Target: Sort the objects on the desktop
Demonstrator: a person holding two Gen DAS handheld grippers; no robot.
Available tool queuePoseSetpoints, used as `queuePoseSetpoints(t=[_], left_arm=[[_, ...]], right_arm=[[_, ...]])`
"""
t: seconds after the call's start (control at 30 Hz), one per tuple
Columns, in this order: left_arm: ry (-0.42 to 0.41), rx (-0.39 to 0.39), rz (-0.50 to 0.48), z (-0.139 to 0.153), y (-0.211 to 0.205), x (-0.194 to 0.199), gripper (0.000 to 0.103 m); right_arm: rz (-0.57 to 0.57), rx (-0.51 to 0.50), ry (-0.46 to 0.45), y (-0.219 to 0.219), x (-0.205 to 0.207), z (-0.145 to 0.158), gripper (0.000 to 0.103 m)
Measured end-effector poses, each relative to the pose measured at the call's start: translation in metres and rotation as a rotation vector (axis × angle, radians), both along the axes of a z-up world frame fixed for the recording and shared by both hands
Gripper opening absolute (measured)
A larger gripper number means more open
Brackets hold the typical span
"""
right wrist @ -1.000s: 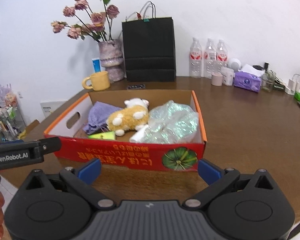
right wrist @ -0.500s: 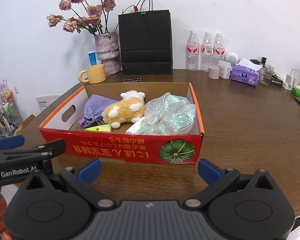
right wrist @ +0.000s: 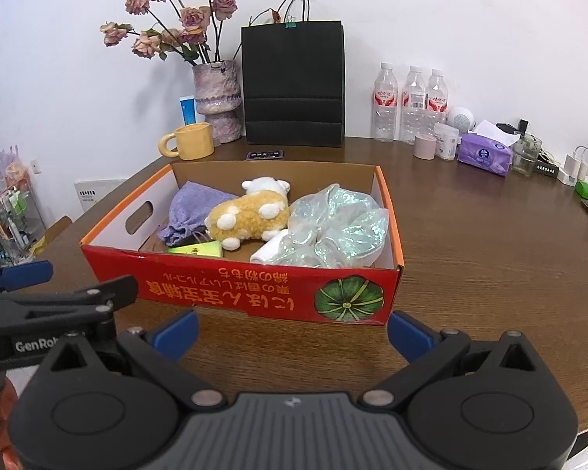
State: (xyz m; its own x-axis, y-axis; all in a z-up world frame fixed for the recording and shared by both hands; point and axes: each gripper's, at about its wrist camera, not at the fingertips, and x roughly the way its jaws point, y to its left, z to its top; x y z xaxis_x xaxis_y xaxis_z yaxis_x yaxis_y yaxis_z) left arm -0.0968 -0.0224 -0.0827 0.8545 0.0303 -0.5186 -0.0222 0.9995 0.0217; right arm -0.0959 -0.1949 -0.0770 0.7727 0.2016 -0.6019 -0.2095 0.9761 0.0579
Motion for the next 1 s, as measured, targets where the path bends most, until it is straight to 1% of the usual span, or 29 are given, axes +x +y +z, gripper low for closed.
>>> queuePoseSetpoints(t=[1.0], left_arm=[[0.004, 0.026, 0.009, -0.0034, 0.0005, -0.0036, 0.103]], right_arm=[[-0.005, 0.019, 0.014, -0.0002, -0.0046, -0.0069, 0.103]])
